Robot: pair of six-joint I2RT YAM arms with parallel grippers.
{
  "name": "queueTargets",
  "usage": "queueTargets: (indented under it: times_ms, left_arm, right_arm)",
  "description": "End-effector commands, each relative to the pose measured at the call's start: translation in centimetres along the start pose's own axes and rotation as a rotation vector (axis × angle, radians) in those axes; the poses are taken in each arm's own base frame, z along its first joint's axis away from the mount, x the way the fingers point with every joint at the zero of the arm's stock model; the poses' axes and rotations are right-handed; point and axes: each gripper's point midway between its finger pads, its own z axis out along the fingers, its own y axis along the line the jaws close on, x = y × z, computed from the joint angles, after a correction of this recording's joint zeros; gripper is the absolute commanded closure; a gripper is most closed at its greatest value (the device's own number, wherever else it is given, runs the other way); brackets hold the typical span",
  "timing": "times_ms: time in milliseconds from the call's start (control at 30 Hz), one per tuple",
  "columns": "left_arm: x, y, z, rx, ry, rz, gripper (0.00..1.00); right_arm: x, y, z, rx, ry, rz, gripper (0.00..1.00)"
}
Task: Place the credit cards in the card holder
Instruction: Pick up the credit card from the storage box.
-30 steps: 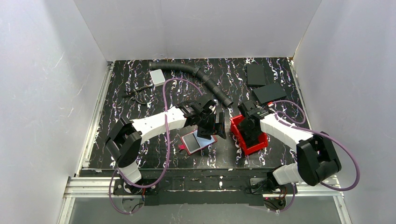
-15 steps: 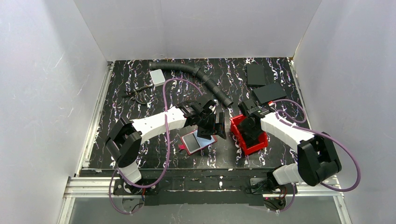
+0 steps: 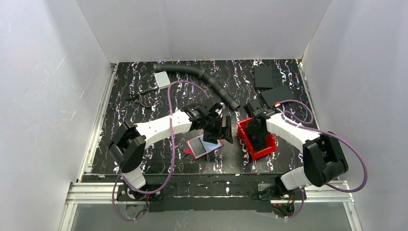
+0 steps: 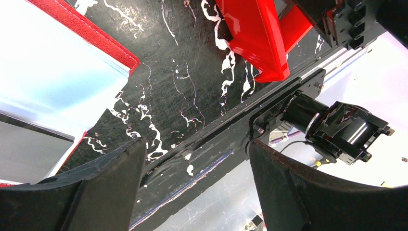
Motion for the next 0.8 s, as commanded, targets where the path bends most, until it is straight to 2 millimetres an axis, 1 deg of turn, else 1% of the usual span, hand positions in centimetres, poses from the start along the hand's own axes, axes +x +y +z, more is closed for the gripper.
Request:
queueTargets:
  times_ms: [0,133,267,300,433,567,667,767]
  left_arm:
    - [0.2,-0.8,-1.6,0.038,-0.021,0.028,0.23]
    - [0.2,-0.7,-1.6,0.034,-0.020,0.027,0.23]
    - [0.3,-0.6,-1.5,0.032,-0.020,0.026,0.23]
    - [0.3,-0.6,-1.5,0.033,-0.018,0.024,0.23]
    - [0.4,-0.6,-1.6,0.033,-0.016,0.025,0.23]
    - [0.4,-0.6,-1.8,0.034,-0.020,0.027,0.23]
    - [0.4,-0.5,-1.8,0.032,-0.022,0.027,0.23]
    - [0.4,-0.6,-1.8,0.036,-0.019,0.026,0.23]
  right_arm:
    - [-1.1,0.7,0.3,0.004,-0.044,0.018,0.41]
    - [-0.7,0.3,1.0,0.027,-0.039,0.009,0.39]
    - [0.0,-0.8,2.0,0.061,-0.031,0.000,0.31]
    - [0.2,-1.0,2.3,0.067,-0.028,-0.004,0.30]
    - [0.5,-1.2,2.8,0.079,-0.019,-0.007,0.30]
    - [0.5,-1.6,2.7,0.099,-0.017,-0.012,0.30]
    - [0.6,-0.9,2.8,0.061,-0.008,-0.029,0.29]
    - [0.5,0.9,3.0,-0.019,-0.004,-0.057,0.28]
